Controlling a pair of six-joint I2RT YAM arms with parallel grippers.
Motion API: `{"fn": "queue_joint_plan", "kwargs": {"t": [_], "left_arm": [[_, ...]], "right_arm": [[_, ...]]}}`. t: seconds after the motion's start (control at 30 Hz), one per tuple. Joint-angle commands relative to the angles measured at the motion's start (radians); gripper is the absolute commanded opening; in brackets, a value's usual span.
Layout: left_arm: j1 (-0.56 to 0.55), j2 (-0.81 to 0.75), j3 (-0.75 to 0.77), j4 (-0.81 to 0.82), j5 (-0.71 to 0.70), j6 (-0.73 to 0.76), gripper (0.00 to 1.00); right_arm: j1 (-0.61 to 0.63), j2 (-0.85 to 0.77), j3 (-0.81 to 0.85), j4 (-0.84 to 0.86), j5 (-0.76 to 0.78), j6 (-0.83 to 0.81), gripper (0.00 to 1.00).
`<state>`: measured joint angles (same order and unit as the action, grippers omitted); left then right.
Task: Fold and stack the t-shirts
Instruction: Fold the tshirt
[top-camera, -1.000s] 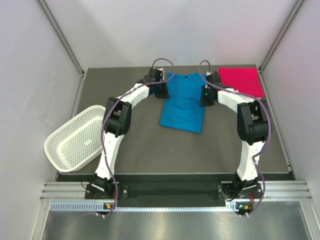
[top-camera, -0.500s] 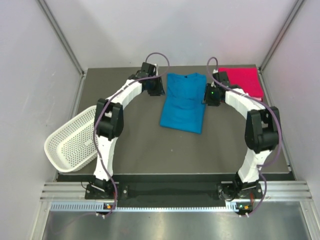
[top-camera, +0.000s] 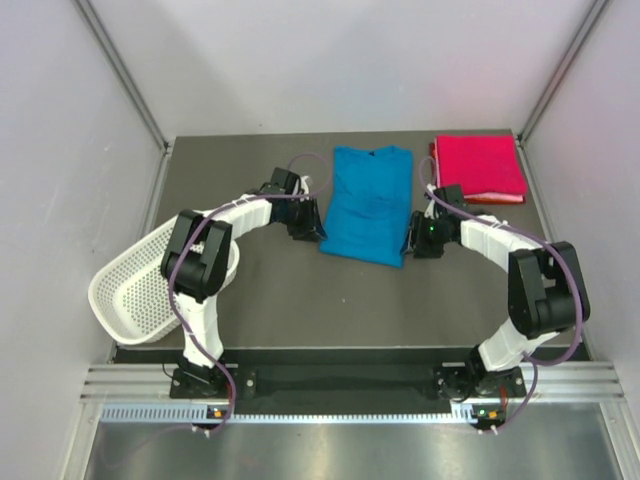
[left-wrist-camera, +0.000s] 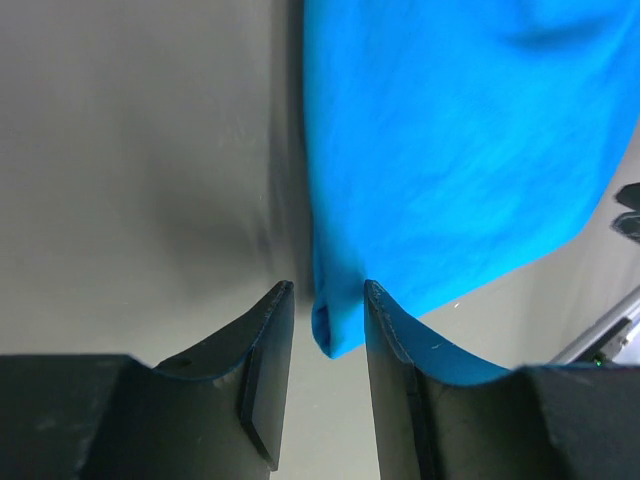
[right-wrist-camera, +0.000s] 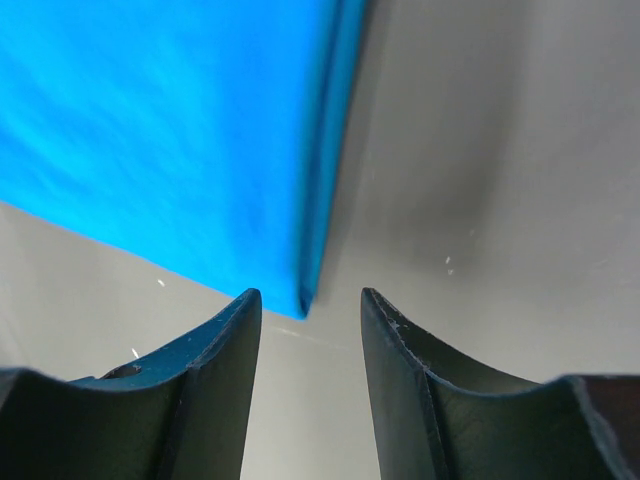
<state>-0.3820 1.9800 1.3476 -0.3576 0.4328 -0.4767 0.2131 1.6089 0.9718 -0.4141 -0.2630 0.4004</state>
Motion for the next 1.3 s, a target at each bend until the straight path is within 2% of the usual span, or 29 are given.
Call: {"fn": "queue_joint_plan", "kwargs": {"t": [0.0, 0.27, 0.53, 0.6, 0.63, 0.7, 0.97, 1.0, 1.07, 1.13, 1.17, 1.2, 1.27], "left_arm": [[-0.003, -0.053, -0.037, 0.140, 0.073, -0.007, 0.40], [-0.012, -0.024, -0.065, 0.146, 0.095, 0.007, 0.39], [-0.035, -0.056, -0.160, 0.149, 0.104, -0.019, 0.17], [-0.046, -0.069, -0.186, 0.160, 0.089, -0.028, 0.12], [-0.055, -0.084, -0.209, 0.164, 0.081, -0.031, 0.08], [-0.063, -0.107, -0.231, 0.167, 0.063, -0.037, 0.00], [-0.092, -0.197, -0.335, 0.186, 0.021, -0.074, 0.00], [-0.095, -0.214, -0.349, 0.178, 0.011, -0.076, 0.08], [-0.101, -0.231, -0.360, 0.167, -0.025, -0.080, 0.15], [-0.103, -0.247, -0.366, 0.145, -0.052, -0.082, 0.27], [-0.103, -0.251, -0.363, 0.135, -0.074, -0.082, 0.31], [-0.103, -0.253, -0.351, 0.129, -0.084, -0.085, 0.34], [-0.100, -0.248, -0.323, 0.089, -0.132, -0.085, 0.37]], "right_arm": [[-0.001, -0.061, -0.054, 0.086, -0.062, -0.020, 0.45], [-0.001, -0.014, -0.111, 0.156, -0.082, -0.026, 0.45], [-0.003, -0.009, -0.157, 0.187, -0.064, -0.037, 0.40], [-0.003, -0.006, -0.165, 0.192, -0.070, -0.043, 0.33], [-0.004, -0.003, -0.166, 0.186, -0.070, -0.049, 0.14], [-0.006, -0.004, -0.170, 0.172, -0.036, -0.049, 0.01], [-0.007, -0.098, -0.229, 0.094, 0.061, -0.060, 0.00], [-0.006, -0.112, -0.252, 0.092, 0.065, -0.058, 0.00], [-0.006, -0.150, -0.278, 0.084, 0.071, -0.055, 0.00], [-0.006, -0.182, -0.286, 0.074, 0.061, -0.060, 0.00], [-0.006, -0.194, -0.283, 0.067, 0.058, -0.064, 0.03], [-0.006, -0.220, -0.280, 0.057, 0.050, -0.066, 0.13], [-0.006, -0.242, -0.256, 0.046, 0.048, -0.069, 0.20]]}}
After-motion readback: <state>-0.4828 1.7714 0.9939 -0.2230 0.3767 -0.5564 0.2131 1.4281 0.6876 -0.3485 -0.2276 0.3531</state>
